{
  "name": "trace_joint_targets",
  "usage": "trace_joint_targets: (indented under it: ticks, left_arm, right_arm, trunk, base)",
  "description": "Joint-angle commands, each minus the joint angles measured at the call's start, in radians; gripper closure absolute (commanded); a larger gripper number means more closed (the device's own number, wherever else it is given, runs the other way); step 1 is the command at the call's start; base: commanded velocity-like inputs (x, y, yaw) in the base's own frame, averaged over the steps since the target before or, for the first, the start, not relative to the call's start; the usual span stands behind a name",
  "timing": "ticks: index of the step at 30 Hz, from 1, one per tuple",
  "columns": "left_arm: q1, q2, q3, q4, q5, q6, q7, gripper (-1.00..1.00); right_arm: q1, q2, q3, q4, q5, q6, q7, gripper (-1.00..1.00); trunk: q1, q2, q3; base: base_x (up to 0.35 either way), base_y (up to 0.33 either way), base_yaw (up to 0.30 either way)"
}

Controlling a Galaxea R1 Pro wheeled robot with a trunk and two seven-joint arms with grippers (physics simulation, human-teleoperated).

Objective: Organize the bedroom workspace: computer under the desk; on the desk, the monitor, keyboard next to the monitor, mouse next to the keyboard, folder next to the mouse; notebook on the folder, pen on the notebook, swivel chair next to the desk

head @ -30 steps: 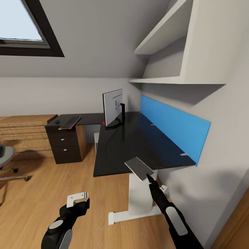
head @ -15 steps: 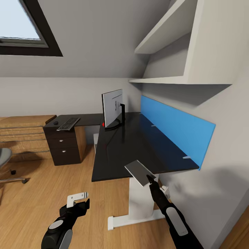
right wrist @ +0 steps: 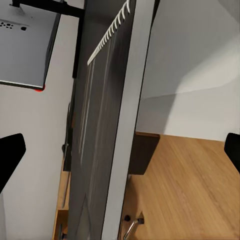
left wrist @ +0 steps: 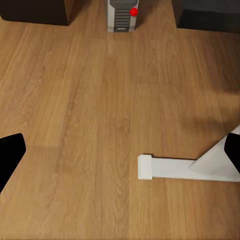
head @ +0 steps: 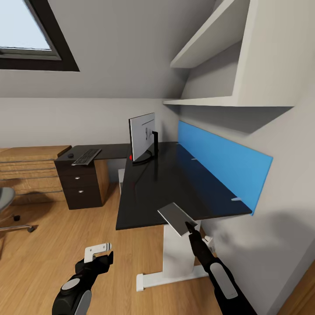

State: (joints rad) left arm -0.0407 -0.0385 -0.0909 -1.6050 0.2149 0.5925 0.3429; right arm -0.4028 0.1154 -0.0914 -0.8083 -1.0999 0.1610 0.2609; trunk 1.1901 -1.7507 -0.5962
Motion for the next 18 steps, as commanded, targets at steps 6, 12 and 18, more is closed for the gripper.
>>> trace_joint_targets:
  ticks: [6,12,18]
  left_arm:
    - [-0.001,0.001,-0.001,-0.002,0.011,0.002,0.009,-1.00]
    - [-0.001,0.000,-0.001,-0.001,0.011,0.003,0.010,-1.00]
    - [-0.001,0.000,-0.001,-0.002,0.011,0.004,0.010,-1.00]
  right_arm:
    - [-0.001,0.003,-0.004,0.000,-0.009,0.010,0.004,-1.00]
    - [-0.001,0.003,-0.003,0.001,-0.009,0.010,0.003,-1.00]
    - [-0.001,0.003,0.000,0.016,-0.009,0.011,0.004,-1.00]
  trunk:
    - [0.000,-0.001,-0.001]
    - [0.000,-0.001,-0.001]
    - [0.000,-0.001,-0.001]
  base:
    - [0.067,0.050,0.000]
    - [0.019,0.013,0.000]
    - [0.003,0.002,0.000]
